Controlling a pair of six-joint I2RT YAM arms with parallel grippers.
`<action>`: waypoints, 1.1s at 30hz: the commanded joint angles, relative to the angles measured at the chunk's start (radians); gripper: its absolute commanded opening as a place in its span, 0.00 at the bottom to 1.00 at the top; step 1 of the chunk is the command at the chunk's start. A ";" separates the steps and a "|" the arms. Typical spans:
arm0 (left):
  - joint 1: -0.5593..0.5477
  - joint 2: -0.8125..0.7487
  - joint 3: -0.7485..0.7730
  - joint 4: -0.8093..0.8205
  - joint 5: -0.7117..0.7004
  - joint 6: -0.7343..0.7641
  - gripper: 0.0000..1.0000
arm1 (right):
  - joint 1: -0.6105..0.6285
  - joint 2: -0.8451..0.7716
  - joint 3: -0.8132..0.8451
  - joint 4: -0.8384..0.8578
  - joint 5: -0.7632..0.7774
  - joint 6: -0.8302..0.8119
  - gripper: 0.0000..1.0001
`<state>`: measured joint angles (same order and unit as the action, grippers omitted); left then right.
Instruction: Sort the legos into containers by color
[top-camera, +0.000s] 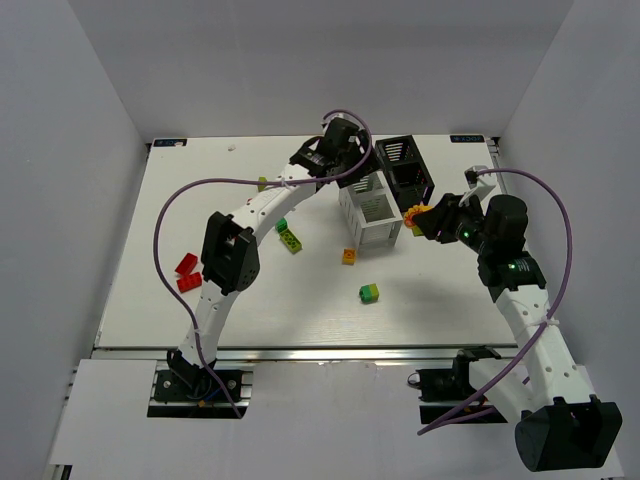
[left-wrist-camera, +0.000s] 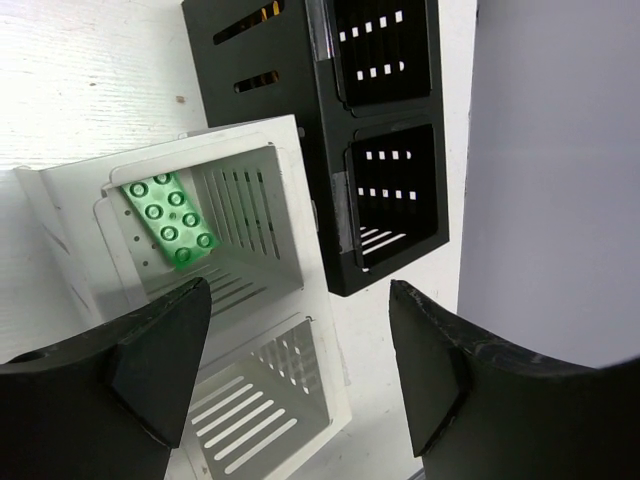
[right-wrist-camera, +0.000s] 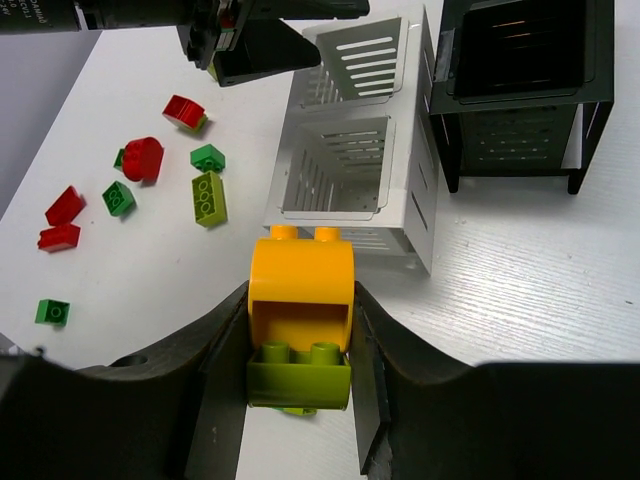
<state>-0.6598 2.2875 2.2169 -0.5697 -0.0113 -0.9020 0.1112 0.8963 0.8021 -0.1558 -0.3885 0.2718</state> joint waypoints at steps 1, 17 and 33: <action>0.008 -0.037 0.026 -0.013 -0.024 0.015 0.81 | -0.005 -0.005 0.000 0.047 -0.021 -0.003 0.00; 0.008 -0.728 -0.938 0.562 0.346 0.083 0.82 | -0.005 0.079 0.015 0.111 -0.697 -0.439 0.00; -0.012 -1.062 -1.606 1.439 0.594 0.103 0.89 | 0.039 0.178 0.060 0.429 -0.791 0.204 0.00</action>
<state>-0.6590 1.2564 0.6155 0.6407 0.5152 -0.8272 0.1230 1.0718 0.8177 0.1799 -1.1320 0.3439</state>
